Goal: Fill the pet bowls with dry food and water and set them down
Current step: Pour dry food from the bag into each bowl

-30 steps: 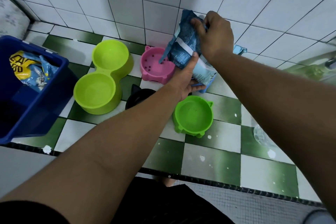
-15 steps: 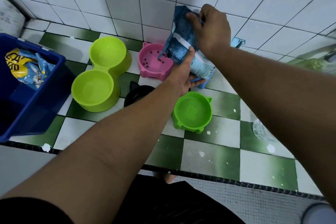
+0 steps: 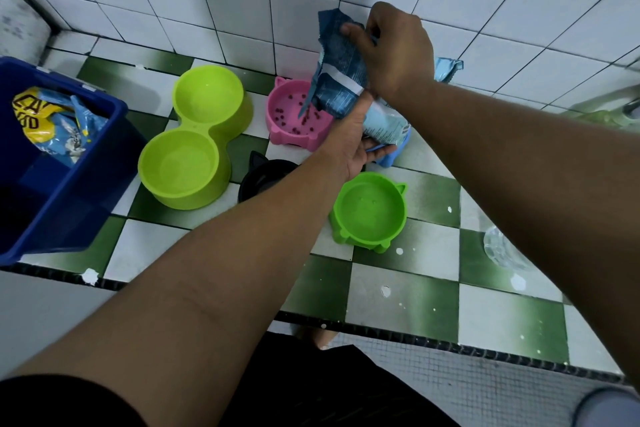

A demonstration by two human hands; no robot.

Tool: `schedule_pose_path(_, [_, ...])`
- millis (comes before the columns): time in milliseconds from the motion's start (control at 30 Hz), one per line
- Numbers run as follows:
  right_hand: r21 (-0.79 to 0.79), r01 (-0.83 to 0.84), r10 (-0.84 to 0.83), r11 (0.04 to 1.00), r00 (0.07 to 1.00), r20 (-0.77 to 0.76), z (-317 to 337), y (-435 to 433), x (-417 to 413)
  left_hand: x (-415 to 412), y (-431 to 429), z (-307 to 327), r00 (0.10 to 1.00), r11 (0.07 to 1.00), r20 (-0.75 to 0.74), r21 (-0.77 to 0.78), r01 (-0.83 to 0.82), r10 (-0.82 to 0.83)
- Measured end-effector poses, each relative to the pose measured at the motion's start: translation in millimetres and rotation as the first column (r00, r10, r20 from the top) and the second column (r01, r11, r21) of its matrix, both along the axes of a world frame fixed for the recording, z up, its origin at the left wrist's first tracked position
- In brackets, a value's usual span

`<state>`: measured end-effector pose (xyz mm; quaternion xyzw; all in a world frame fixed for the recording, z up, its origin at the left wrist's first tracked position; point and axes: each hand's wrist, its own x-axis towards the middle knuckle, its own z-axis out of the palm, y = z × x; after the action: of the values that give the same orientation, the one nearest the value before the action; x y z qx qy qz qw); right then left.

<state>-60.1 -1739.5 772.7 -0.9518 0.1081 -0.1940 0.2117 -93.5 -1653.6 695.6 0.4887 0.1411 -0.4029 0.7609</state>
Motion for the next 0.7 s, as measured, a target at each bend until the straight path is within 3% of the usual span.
schedule_pose_path(700, [0.020,0.001,0.000,1.000,0.999,-0.050,-4.2,-6.0,2.1,0.2,-3.0,-1.3,0.999,1.000,-0.047,0.007,-0.011,0.011])
